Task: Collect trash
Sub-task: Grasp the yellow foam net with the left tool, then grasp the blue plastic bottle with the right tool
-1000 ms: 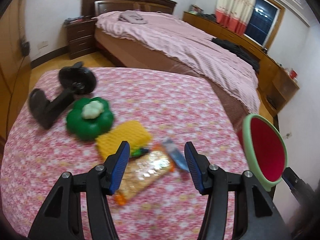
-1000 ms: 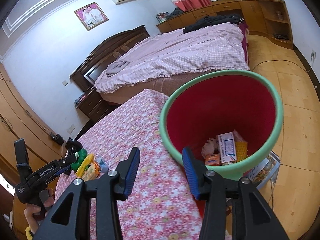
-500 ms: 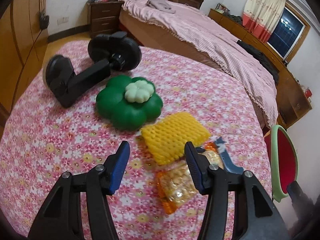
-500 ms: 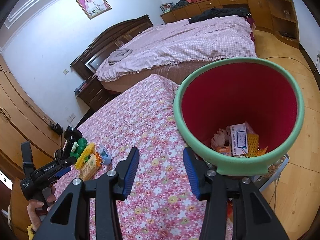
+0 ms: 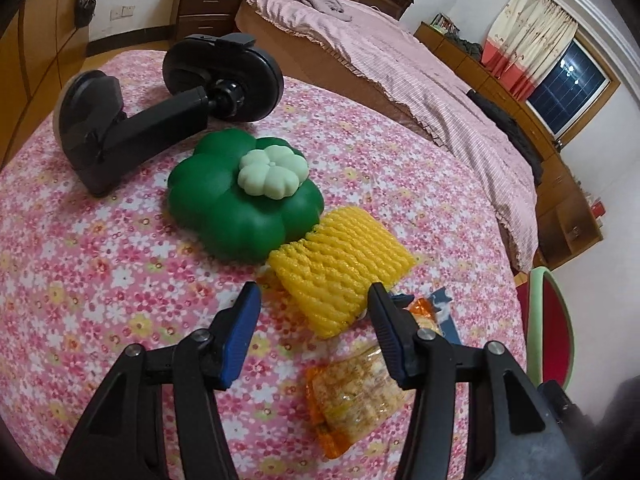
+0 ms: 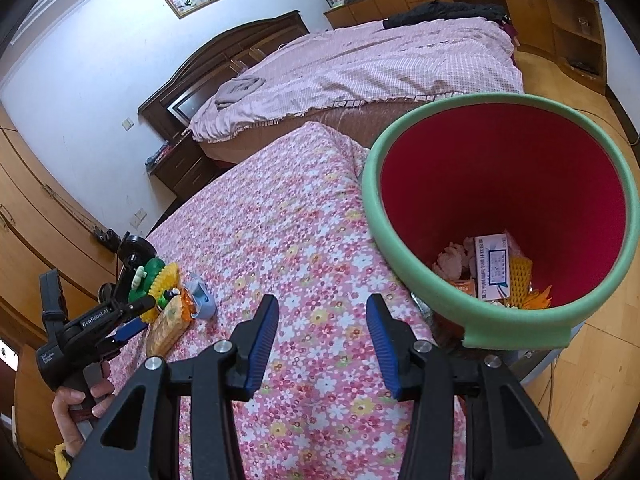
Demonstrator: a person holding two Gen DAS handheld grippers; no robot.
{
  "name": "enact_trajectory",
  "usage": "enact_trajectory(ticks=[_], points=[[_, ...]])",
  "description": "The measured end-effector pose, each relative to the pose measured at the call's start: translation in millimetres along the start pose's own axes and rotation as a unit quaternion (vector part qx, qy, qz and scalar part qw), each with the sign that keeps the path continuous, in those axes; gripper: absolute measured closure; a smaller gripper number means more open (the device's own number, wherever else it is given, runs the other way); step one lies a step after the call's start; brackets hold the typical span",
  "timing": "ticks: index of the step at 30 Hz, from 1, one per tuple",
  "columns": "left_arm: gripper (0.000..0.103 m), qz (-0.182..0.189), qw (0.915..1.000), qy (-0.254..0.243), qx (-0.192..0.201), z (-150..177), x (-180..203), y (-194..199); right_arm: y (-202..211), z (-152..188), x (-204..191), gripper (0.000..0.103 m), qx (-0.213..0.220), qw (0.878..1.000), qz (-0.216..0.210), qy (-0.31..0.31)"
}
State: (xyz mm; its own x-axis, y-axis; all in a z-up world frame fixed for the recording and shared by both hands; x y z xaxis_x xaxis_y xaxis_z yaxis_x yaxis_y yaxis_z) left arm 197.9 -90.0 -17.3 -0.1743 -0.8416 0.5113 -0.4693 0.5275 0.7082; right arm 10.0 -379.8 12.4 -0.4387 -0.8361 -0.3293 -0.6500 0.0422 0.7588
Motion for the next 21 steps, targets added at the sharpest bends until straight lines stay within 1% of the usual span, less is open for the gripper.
enact_trajectory(ticks=[2, 4, 5, 7, 9, 10, 13, 19, 21], points=[[0.058, 0.014, 0.9999, 0.005, 0.000, -0.7, -0.8, -0.5, -2.4, 0.7, -1.7, 0.054, -0.003, 1.000, 0.000, 0.001], [0.067, 0.026, 0.9996, 0.011, 0.002, -2.2, -1.1, -0.9, -3.7, 1.9, -2.9, 0.054, -0.006, 1.000, -0.001, 0.004], [0.069, 0.032, 0.9994, 0.014, 0.002, -2.5, -1.3, -0.7, -4.3, 2.3, -3.2, 0.054, -0.006, 1.000, 0.000, 0.004], [0.081, 0.038, 0.9991, 0.015, 0.006, -2.5, -1.3, 1.5, -4.9, 3.3, -4.3, 0.054, -0.008, 1.000, 0.000, 0.006], [0.084, 0.045, 0.9989, 0.015, 0.008, -2.1, -0.9, 4.0, -4.6, 3.8, -5.6, 0.054, -0.008, 1.000, 0.000, 0.007], [0.088, 0.047, 0.9988, 0.015, 0.010, -1.6, -1.0, 6.0, -4.1, 4.1, -6.2, 0.054, -0.008, 1.000, 0.000, 0.008], [0.092, 0.054, 0.9984, 0.015, 0.013, 0.6, -2.3, 15.0, -2.1, 4.9, -8.7, 0.054, -0.006, 1.000, -0.002, 0.010], [0.092, 0.057, 0.9980, 0.003, 0.028, 5.2, -0.8, 40.2, 3.2, 9.5, -20.3, 0.054, -0.003, 1.000, -0.010, 0.019], [0.092, 0.052, 0.9980, -0.003, 0.035, 6.9, -0.5, 49.4, 5.6, 11.6, -26.2, 0.054, -0.002, 1.000, -0.014, 0.023]])
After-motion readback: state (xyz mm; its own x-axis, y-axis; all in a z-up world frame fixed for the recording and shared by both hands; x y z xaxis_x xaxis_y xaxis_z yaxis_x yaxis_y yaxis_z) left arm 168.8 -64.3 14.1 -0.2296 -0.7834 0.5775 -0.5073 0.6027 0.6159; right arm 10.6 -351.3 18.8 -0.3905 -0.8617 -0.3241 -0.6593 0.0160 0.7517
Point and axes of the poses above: each gripper's, at about its wrist camera, not at the fingertips, and y roughly against the way its jaws point, x to its right, z to its underside, the point moved 1 cm from there along -y, roughly the way its jaws point, and after that the axes turned 9 degrees about z, right-handed, at the moved point
